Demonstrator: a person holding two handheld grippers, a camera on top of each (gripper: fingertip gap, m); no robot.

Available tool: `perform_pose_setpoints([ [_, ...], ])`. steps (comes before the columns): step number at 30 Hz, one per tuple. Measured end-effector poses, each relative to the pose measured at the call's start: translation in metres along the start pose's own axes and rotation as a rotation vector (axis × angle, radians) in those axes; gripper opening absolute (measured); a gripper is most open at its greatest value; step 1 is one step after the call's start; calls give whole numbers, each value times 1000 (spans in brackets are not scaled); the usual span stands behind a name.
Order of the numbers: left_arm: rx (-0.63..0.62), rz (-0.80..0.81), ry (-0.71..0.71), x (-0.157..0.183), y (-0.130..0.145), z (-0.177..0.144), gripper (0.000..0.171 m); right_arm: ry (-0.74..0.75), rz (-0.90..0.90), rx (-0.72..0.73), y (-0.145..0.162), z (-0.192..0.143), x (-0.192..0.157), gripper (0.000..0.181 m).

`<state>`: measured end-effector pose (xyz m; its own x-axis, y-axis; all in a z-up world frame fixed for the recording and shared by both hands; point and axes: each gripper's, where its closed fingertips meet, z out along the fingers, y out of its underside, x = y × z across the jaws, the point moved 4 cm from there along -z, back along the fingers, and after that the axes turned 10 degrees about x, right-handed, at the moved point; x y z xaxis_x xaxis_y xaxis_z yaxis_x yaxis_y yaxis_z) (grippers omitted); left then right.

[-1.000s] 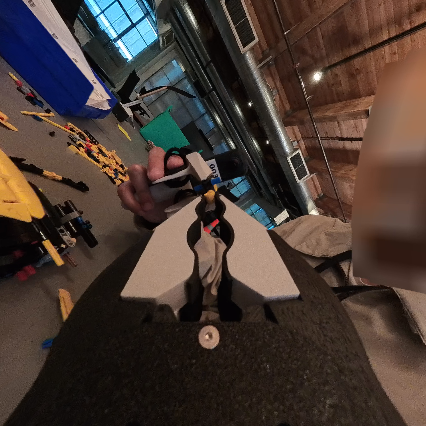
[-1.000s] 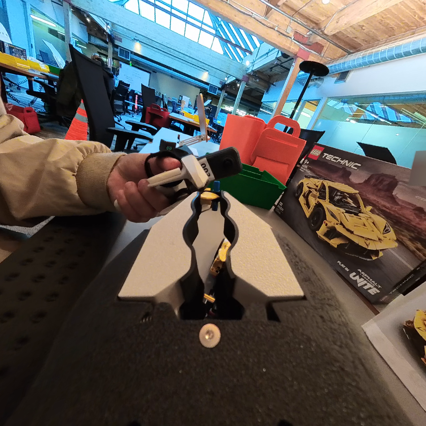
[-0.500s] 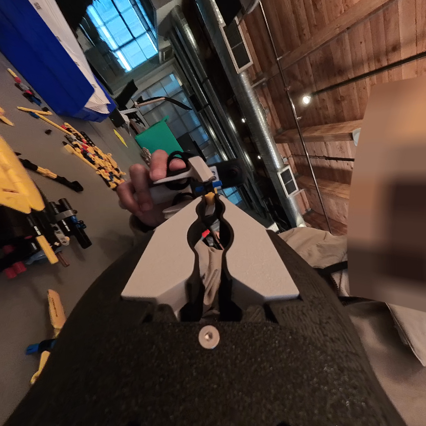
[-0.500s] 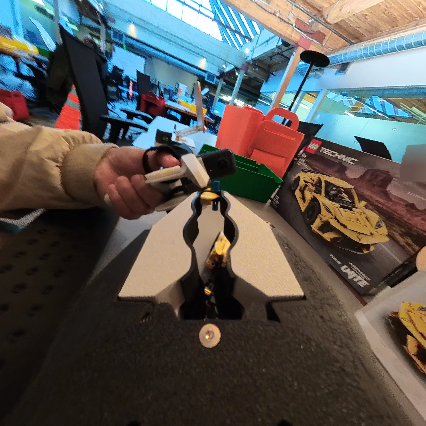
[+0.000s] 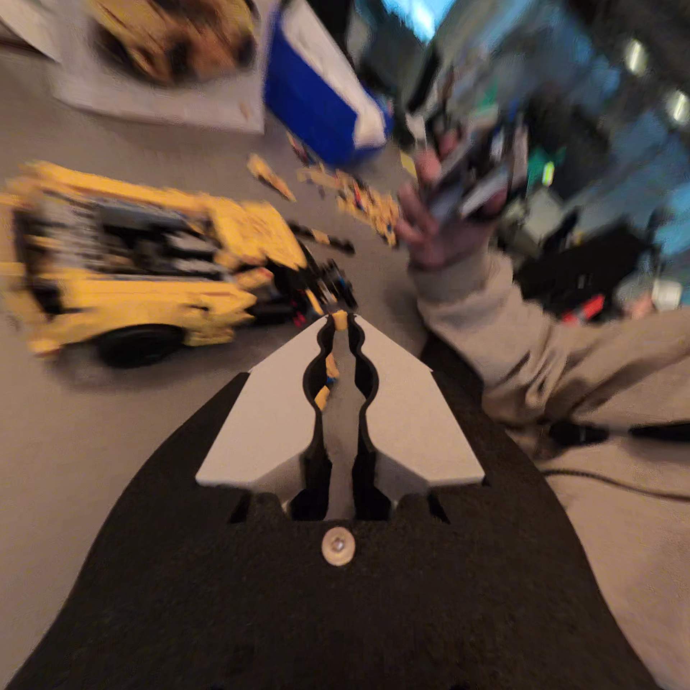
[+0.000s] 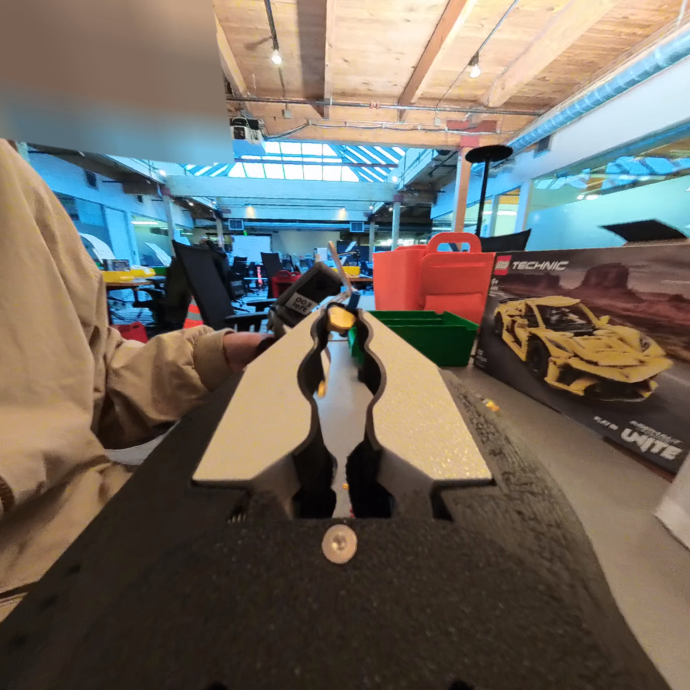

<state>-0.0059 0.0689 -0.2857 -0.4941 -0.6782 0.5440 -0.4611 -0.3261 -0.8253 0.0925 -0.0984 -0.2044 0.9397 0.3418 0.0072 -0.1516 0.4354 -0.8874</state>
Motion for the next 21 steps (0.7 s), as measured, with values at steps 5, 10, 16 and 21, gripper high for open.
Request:
perform_pose_setpoints([
  [5, -337, 68, -28, 16, 62, 81, 7, 89, -46, -46, 8, -4, 6, 14],
  [10, -439, -5, -8, 23, 87, 106, 10, 268, -562, -277, 28, -7, 19, 14],
  [16, -353, 16, -23, 23, 77, 103, 34, 152, 6, -151, 26, 1, 11, 14],
  [21, -43, 112, 95, 39, 15, 92, 39, 68, 363, -102, 28, 2, 9, 13],
])
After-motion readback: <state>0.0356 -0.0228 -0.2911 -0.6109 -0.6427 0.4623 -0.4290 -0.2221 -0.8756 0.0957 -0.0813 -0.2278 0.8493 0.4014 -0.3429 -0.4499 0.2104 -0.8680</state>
